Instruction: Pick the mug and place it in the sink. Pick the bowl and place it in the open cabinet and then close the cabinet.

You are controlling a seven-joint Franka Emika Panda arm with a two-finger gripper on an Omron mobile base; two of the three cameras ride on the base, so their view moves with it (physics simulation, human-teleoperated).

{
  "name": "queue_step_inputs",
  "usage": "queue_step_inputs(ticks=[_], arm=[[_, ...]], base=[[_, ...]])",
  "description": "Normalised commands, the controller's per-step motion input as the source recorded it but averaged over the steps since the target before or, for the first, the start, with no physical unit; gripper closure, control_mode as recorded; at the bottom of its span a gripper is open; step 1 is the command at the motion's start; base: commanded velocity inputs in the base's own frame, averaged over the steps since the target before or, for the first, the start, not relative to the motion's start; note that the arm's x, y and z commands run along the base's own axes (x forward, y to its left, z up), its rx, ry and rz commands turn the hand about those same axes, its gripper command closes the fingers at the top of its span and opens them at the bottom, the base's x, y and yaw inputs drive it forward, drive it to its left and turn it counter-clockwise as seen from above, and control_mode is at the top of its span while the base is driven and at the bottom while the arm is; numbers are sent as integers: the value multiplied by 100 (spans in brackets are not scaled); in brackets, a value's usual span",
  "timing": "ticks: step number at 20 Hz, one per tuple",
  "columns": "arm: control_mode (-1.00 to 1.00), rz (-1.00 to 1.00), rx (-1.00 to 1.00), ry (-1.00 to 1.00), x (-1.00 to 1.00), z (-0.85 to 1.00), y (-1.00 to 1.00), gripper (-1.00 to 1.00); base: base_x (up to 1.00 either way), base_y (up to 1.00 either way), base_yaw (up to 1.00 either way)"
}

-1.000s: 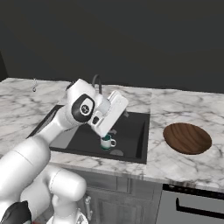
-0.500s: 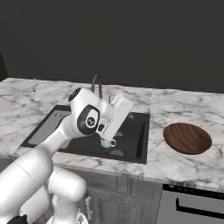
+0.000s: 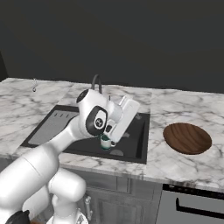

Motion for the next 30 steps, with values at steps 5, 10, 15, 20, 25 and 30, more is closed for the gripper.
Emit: queue_step_inputs(ticks=[5,10,15,20,25,30], arm=[[-100,0,2,0,23,-12,-13,-100],[-100,2,11,0,22,-23,-20,-100],[-100,0,6,0,31,-28,-13,-100],[-100,0,0,0,34,-32,0,-100],[-100,-2,0,0,31,-34,-7,-100],[-100,-11,0,0,19,-32,-20,-100]], base=[[0,0,0],[0,0,0],[0,0,0],[0,0,0],[0,0,0],[0,0,0]])
